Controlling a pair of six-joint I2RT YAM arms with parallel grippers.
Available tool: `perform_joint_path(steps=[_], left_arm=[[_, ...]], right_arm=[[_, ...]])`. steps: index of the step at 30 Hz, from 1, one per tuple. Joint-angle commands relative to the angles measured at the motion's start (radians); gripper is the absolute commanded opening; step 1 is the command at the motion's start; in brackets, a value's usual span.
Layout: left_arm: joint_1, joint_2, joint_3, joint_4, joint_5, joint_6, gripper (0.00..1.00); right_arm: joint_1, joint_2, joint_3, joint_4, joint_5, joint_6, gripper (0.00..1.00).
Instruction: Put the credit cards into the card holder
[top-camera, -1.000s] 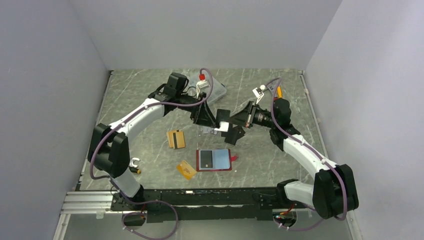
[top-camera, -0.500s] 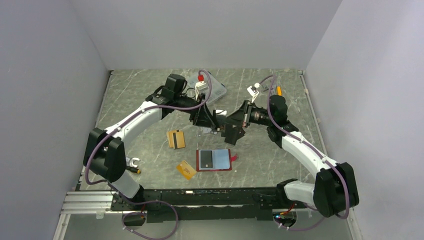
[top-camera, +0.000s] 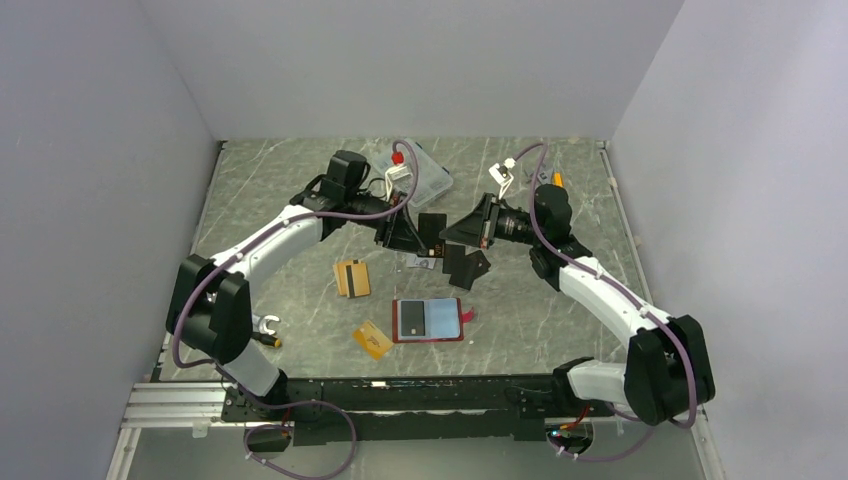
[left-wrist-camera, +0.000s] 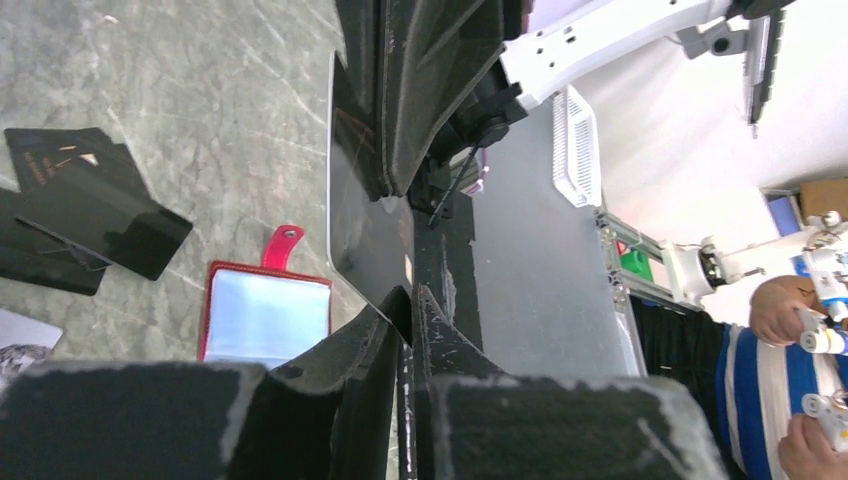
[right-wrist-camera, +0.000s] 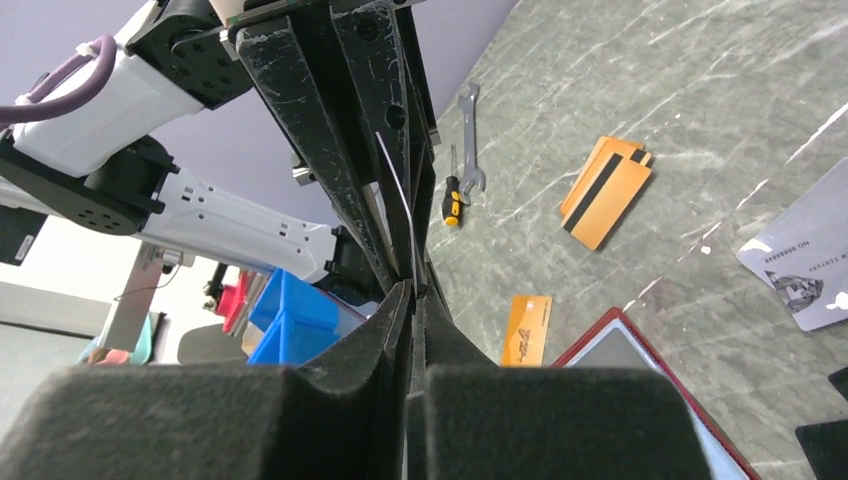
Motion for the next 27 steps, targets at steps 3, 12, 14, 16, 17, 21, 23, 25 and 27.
perform_joint_path(steps=[3, 12, 14, 16, 17, 21, 23, 25, 27], left_arm=[[0.000, -0.007, -0.014, 0.188, 0.161, -0.104, 0.15], [0.023, -0.005, -0.049, 0.361, 0.215, -0.252, 0.14], [0.029, -0.006, -0.050, 0.355, 0.215, -0.245, 0.13], [0.032, -0.008, -0.044, 0.309, 0.209, -0.206, 0.13], [0.031, -0.008, -0.033, 0.276, 0.203, -0.176, 0.13], [0.035, -0.010, -0.015, 0.187, 0.191, -0.124, 0.09], [0.036, -0.007, 0.004, 0.126, 0.185, -0.074, 0.08], [0.038, -0.005, 0.026, 0.059, 0.172, -0.025, 0.08], [0.041, -0.012, 0.035, 0.034, 0.165, -0.015, 0.08]], right_arm=[[0.029, 0.032, 0.003, 0.160, -0.030, 0.061, 0.14], [0.054, 0.116, -0.025, 0.499, -0.040, 0.290, 0.19], [0.056, 0.118, -0.040, 0.537, -0.033, 0.320, 0.15], [0.057, 0.117, -0.054, 0.569, -0.026, 0.343, 0.14], [0.060, 0.117, -0.058, 0.578, -0.027, 0.352, 0.14], [0.072, 0.113, -0.066, 0.563, -0.029, 0.345, 0.15], [0.080, 0.105, -0.063, 0.524, -0.018, 0.321, 0.17], [0.093, 0.100, -0.041, 0.461, -0.006, 0.281, 0.17], [0.109, 0.102, -0.013, 0.401, 0.004, 0.239, 0.15]])
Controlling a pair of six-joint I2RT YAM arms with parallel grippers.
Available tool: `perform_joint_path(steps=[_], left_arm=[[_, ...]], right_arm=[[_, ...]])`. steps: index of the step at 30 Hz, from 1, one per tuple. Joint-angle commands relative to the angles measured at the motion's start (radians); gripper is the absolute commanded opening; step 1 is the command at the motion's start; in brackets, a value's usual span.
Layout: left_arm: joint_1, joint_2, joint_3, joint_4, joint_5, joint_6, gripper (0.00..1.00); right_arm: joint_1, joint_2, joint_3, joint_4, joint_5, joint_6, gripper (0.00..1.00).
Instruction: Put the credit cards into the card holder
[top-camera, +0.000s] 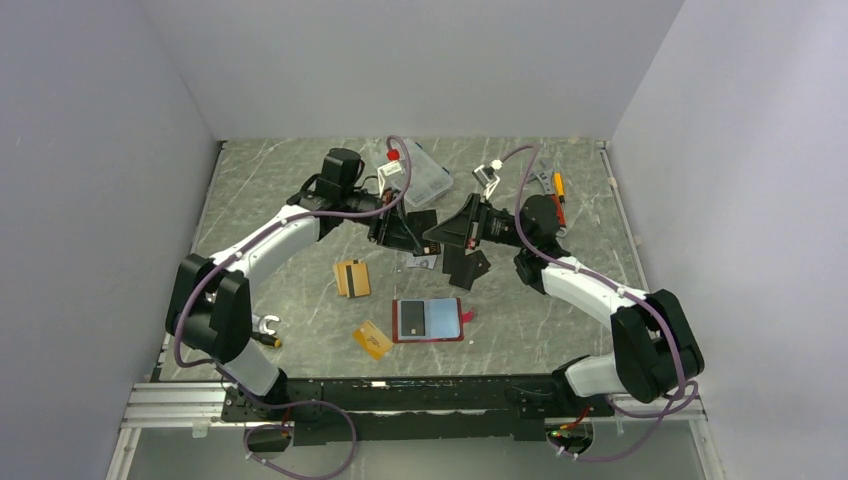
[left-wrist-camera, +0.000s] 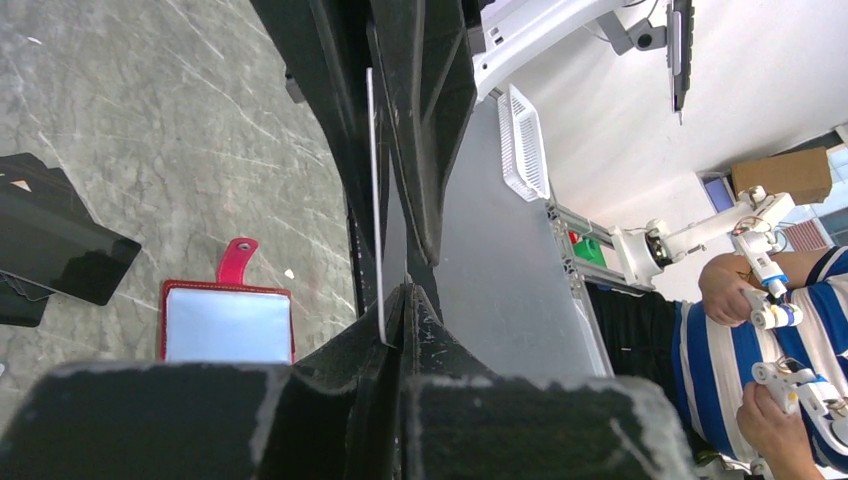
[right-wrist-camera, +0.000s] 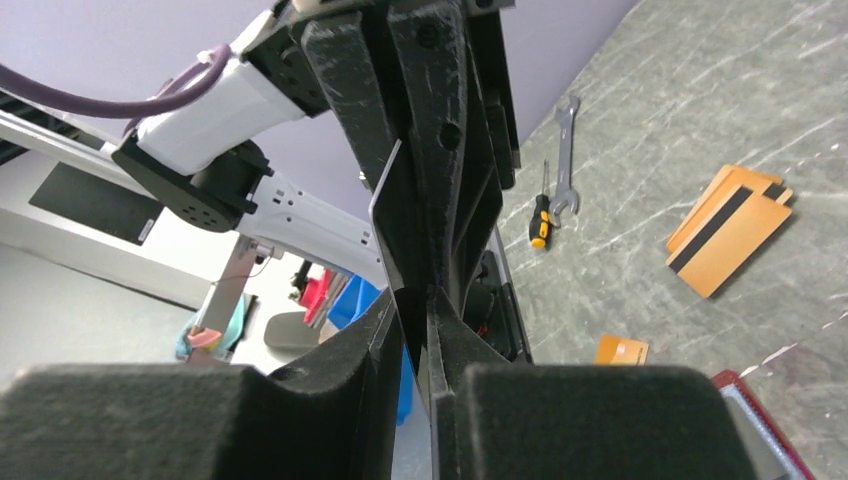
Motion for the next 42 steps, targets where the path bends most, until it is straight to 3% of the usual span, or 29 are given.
perform_joint_path(steps=[1, 5, 9, 12, 14, 16, 17, 18, 24, 27, 30, 34, 36, 40, 42], left_arm=[[0.008, -0.020, 0.070, -0.108, -0.004, 0.108, 0.08], [0.009, -0.017, 0.164, -0.299, -0.036, 0.224, 0.09], [0.007, 0.006, 0.259, -0.537, -0.063, 0.395, 0.12], [0.008, 0.013, 0.296, -0.678, -0.132, 0.490, 0.40], [0.007, 0.020, 0.320, -0.774, -0.174, 0.575, 0.52], [0.008, 0.013, 0.339, -0.840, -0.261, 0.638, 0.75], [0.007, 0.004, 0.347, -0.865, -0.324, 0.654, 0.93], [0.007, -0.009, 0.364, -0.900, -0.382, 0.683, 0.99], [-0.001, -0.233, 0.419, -0.947, -0.881, 0.807, 0.99], [0.008, -0.397, 0.164, -0.683, -1.328, 0.700, 0.99], [0.016, -0.340, 0.075, -0.803, -1.268, 0.771, 0.99], [0.026, -0.135, 0.194, -1.051, -1.054, 0.826, 0.99], [0.004, -0.226, 0.156, -0.902, -1.065, 0.815, 0.99], [-0.009, -0.439, -0.022, -0.554, -1.377, 0.720, 0.99], [0.029, -0.444, -0.066, -0.563, -1.405, 0.741, 0.99]], right_arm=[[0.032, -0.015, 0.055, -0.097, 0.020, -0.093, 0.14], [0.043, -0.021, 0.069, -0.164, 0.042, -0.138, 0.13], [0.041, -0.056, 0.072, -0.222, 0.053, -0.173, 0.01], [0.020, -0.113, 0.078, -0.350, 0.077, -0.233, 0.00], [-0.003, -0.152, 0.068, -0.458, 0.096, -0.290, 0.00], [-0.032, -0.184, 0.054, -0.637, 0.149, -0.359, 0.00], [-0.043, -0.194, 0.042, -0.705, 0.174, -0.389, 0.00], [-0.051, -0.199, 0.025, -0.746, 0.194, -0.405, 0.00], [-0.055, -0.168, -0.089, -0.826, 0.312, -0.456, 0.00], [-0.050, -0.152, -0.074, -0.905, 0.377, -0.503, 0.00], [-0.030, -0.154, -0.037, -1.007, 0.439, -0.564, 0.00], [0.010, -0.168, -0.057, -1.041, 0.471, -0.566, 0.00], [0.033, -0.167, -0.085, -1.042, 0.484, -0.551, 0.00], [0.082, -0.187, -0.141, -1.041, 0.525, -0.522, 0.00], [0.104, -0.207, -0.153, -1.058, 0.552, -0.518, 0.00]])
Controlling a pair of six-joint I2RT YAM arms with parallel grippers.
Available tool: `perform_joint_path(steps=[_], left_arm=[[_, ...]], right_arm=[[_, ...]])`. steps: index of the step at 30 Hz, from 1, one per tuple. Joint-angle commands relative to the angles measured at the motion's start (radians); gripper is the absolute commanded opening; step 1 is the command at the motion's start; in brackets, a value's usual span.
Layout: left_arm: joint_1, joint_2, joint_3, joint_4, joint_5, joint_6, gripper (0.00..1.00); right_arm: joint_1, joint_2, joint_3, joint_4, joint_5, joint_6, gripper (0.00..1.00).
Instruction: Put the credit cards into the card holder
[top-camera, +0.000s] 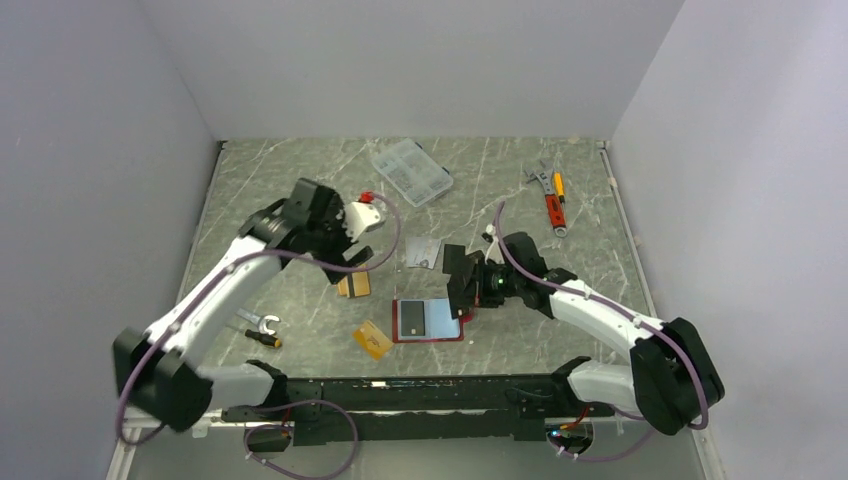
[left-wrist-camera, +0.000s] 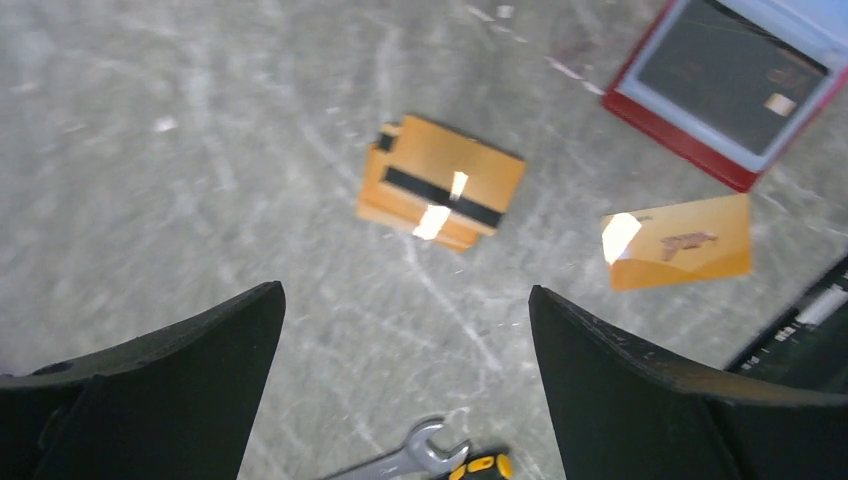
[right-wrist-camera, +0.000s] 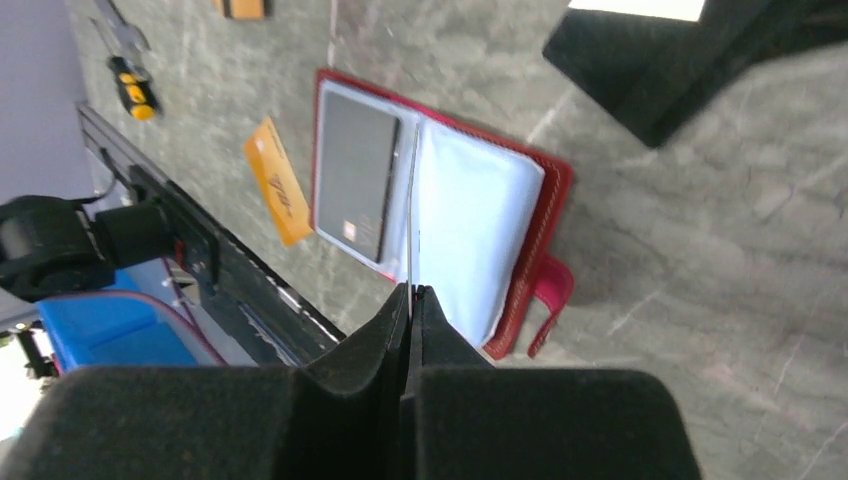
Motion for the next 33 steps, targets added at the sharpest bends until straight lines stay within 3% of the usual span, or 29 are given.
perform_joint_path(steps=[1, 4, 14, 33], left_arm=[[0.050, -0.115, -0.021, 0.095, -0.124, -0.012, 0.99], [0.052, -0.012, 0.048, -0.058, -0.004, -0.018, 0.99], [0.042, 0.156, 0.018, -0.084, 0.356, -0.060, 0.99], [-0.152, 0.280, 0.010, 0.091, 0.180, -0.124, 0.99]], right_arm=[[0.047, -0.059, -0.036, -0.043, 0.083, 0.014, 0.00], [0.066, -0.068, -0.071, -0.049, 0.089, 0.023, 0.00], [0.099, -0.135, -0.119, -0.120, 0.152, 0.044, 0.00], [0.100, 0.000, -0.081, -0.062, 0.093, 0.040, 0.00]])
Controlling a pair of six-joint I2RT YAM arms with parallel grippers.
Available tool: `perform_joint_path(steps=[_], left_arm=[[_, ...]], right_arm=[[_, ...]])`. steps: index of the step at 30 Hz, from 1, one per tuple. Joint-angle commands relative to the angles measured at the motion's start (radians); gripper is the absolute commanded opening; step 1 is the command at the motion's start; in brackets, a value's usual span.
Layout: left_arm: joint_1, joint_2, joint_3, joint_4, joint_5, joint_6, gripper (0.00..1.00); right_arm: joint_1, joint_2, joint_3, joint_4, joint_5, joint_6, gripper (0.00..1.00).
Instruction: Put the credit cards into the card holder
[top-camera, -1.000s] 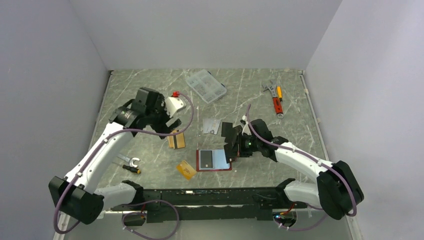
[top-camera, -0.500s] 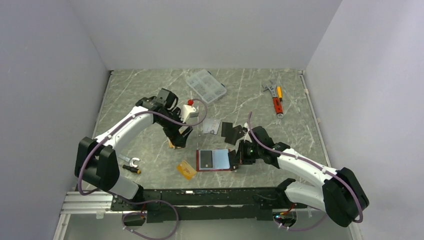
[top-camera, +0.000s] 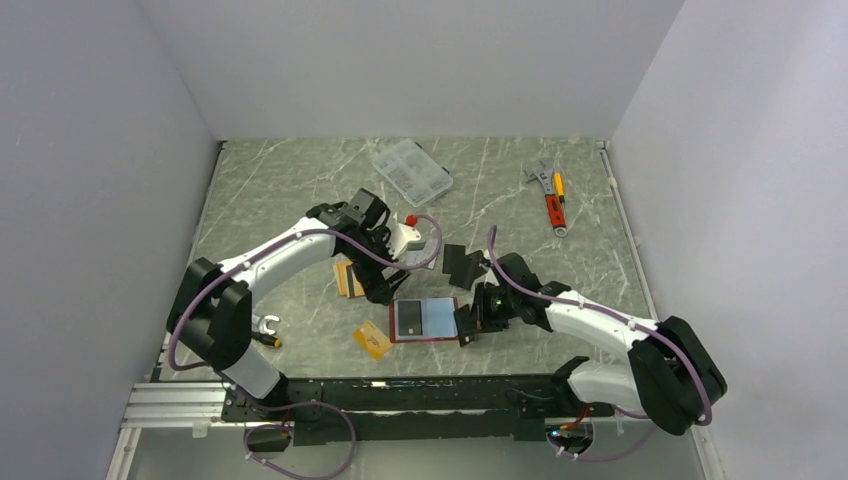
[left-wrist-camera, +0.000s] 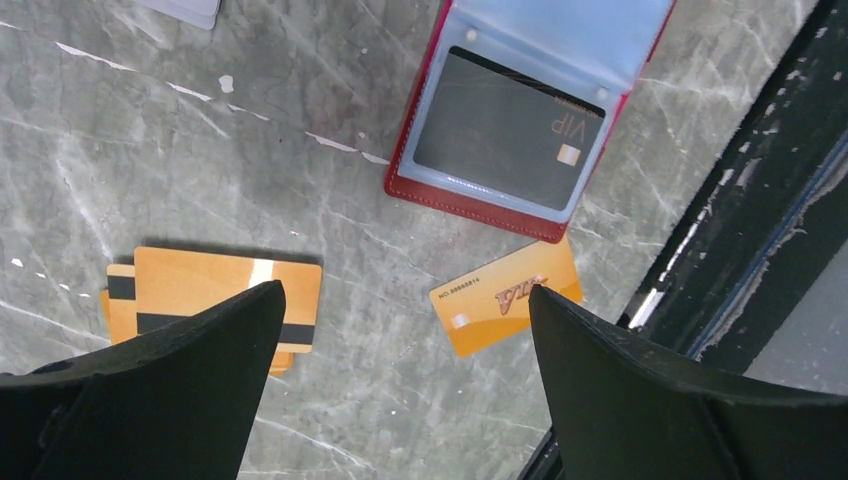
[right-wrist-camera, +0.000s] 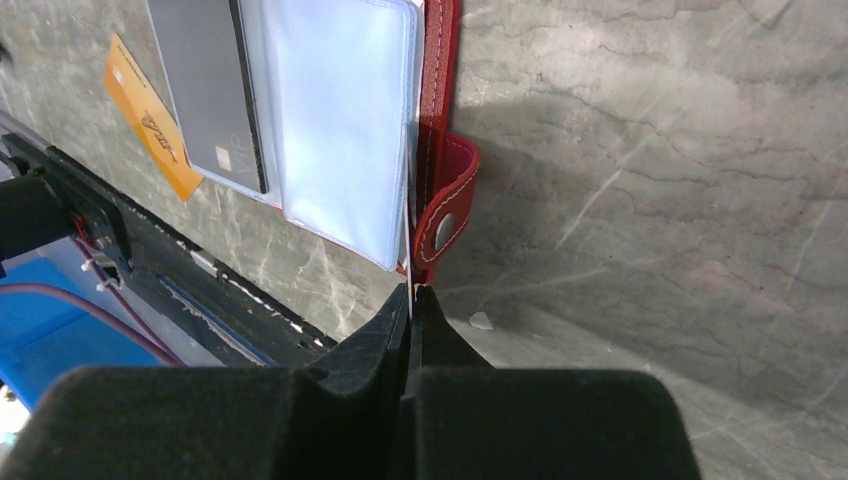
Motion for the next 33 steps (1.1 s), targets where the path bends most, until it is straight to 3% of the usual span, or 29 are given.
perform_joint_path(steps=[1, 7, 15, 26, 33], left_arm=[[-0.023, 0.028, -0.002, 0.085, -0.059, -0.010, 0.99], [-0.096, 0.071, -0.076, 0.197, -0.196, 0.077, 0.99], [-0.154, 0.126, -0.101, 0.256, -0.296, 0.151, 0.86], [-0.208, 0.167, -0.111, 0.278, -0.313, 0.180, 0.66], [-0.217, 0.182, -0.107, 0.276, -0.325, 0.187, 0.62]], right_arm=[[0.004, 0.029, 0.042, 0.023, -0.017, -0.005, 0.00], [0.005, 0.037, 0.050, 0.017, -0.025, -0.008, 0.00], [0.008, 0.005, 0.051, 0.003, -0.038, -0.004, 0.00], [0.020, -0.005, 0.038, 0.019, -0.055, 0.005, 0.00], [0.019, 0.009, 0.030, 0.037, -0.059, 0.006, 0.00]])
